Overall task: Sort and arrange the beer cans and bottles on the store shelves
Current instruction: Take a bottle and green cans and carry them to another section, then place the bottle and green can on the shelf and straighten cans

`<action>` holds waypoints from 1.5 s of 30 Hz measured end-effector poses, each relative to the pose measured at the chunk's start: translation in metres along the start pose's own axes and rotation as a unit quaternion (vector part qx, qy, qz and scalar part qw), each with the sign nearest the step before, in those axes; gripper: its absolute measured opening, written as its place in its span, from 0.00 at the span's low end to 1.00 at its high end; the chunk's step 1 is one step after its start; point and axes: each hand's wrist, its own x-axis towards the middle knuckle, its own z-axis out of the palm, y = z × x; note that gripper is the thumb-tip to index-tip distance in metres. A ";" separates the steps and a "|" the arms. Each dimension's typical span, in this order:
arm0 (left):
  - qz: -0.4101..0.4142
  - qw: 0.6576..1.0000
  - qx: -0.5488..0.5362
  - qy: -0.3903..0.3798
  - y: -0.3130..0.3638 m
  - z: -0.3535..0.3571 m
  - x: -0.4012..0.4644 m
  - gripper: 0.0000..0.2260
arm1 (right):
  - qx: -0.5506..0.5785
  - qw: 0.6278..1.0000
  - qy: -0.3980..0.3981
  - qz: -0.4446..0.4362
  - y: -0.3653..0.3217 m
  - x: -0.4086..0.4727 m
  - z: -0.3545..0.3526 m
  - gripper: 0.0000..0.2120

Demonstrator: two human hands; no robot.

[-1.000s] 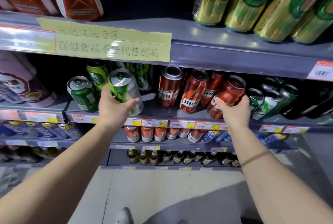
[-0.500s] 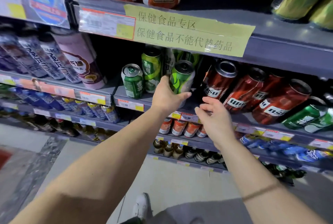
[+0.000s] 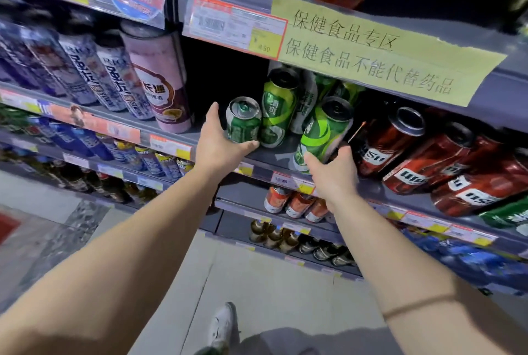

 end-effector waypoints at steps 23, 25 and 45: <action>0.107 0.948 -0.188 -0.235 0.073 0.079 -0.100 0.26 | -0.014 0.992 -0.117 -0.040 0.034 -0.032 -0.063 0.33; 0.111 0.940 -0.186 -0.264 0.095 0.110 -0.115 0.26 | -0.013 0.996 -0.083 -0.030 0.051 -0.027 -0.098 0.33; 0.121 0.960 -0.112 -0.225 0.241 0.419 -0.276 0.24 | 0.011 0.998 0.067 0.017 0.275 0.053 -0.412 0.34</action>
